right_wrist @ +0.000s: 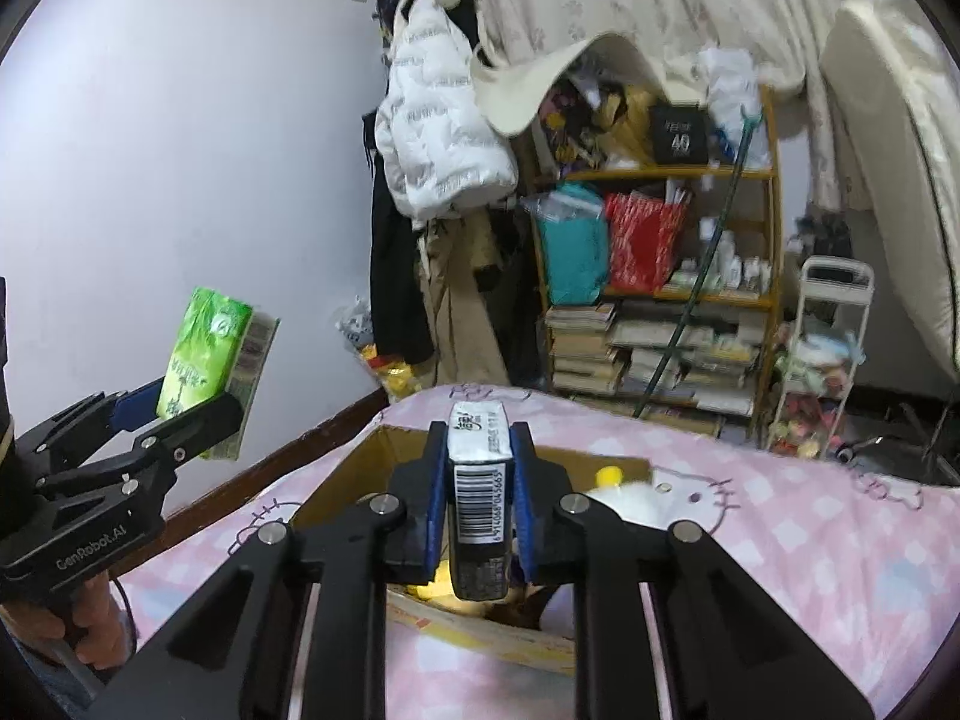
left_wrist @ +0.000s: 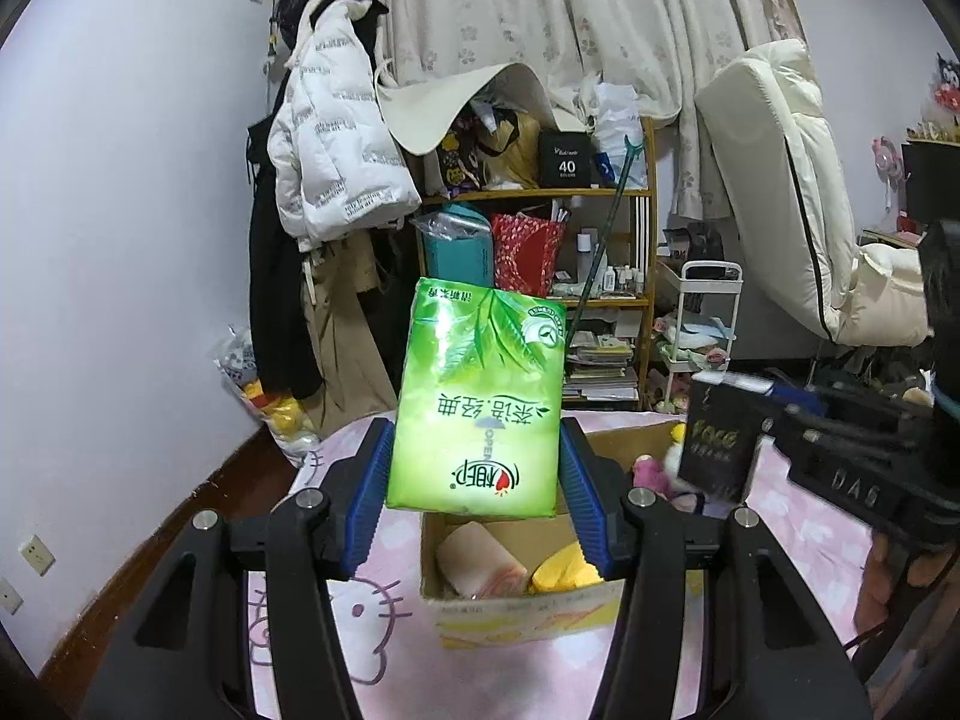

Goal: Organize soft objects
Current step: 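Lift the green pack with the left tool while the right tool lifts the black pack over the box, then open the left tool to drop the green pack while the right tool releases the black pack into the box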

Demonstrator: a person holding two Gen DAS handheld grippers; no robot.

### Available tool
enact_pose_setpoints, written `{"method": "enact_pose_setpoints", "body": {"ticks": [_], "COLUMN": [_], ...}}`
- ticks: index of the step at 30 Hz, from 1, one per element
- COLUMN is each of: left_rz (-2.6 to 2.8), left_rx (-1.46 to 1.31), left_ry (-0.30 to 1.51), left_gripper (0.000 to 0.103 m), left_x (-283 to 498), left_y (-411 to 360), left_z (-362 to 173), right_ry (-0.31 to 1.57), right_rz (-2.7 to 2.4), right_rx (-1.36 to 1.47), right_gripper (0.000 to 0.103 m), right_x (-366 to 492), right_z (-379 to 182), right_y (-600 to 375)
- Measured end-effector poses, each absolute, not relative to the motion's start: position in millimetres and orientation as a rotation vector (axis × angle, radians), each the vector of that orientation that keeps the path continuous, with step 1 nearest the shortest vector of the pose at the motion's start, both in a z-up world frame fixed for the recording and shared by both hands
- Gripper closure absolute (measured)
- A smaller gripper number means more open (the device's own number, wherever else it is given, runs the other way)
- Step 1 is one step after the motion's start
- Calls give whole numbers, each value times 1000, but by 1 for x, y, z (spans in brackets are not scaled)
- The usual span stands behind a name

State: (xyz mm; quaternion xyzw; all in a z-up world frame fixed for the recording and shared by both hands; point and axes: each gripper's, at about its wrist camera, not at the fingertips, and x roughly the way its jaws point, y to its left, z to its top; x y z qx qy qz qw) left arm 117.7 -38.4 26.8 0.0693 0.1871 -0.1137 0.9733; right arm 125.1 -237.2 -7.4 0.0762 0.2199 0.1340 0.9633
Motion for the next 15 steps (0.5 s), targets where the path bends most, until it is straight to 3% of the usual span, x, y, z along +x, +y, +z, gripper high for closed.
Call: {"method": "enact_pose_setpoints", "body": {"ticks": [15], "left_rz": [-233], "left_rx": [109], "left_ry": [452], "left_gripper": [49], "left_x": [157], "left_y": [-47], "left_z": [-9], "right_ry": [441], "right_rz": [284], "right_rx": [180], "right_gripper": [83], "right_x": [155], "right_z": [-20], "right_y": [-237]}}
